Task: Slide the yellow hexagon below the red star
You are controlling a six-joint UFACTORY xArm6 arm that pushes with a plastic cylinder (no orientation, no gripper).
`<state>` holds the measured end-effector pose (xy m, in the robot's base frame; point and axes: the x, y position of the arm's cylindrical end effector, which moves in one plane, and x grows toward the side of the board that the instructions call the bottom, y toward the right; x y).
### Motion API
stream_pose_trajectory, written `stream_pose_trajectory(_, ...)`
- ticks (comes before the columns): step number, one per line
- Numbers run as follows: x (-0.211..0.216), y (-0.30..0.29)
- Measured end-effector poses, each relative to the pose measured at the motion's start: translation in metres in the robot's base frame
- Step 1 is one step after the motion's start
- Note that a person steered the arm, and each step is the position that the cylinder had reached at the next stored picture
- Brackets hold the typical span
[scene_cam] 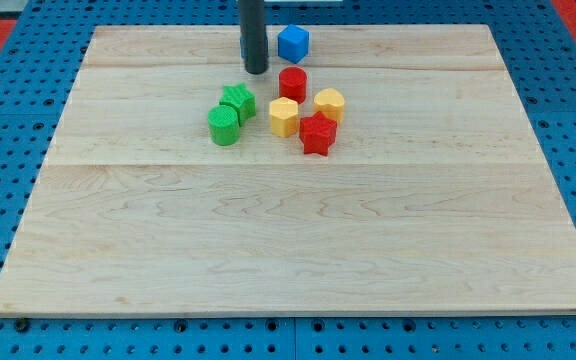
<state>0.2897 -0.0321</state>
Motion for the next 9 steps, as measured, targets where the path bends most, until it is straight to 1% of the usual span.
stream_pose_trajectory(1,0.011,0.017)
stream_pose_trajectory(2,0.019,0.018)
stream_pose_trajectory(3,0.041,0.007)
stream_pose_trajectory(4,0.070,0.023)
stream_pose_trajectory(6,0.157,0.029)
stream_pose_trajectory(7,0.172,-0.009)
stream_pose_trajectory(8,0.208,-0.028)
stream_pose_trajectory(9,0.221,-0.004)
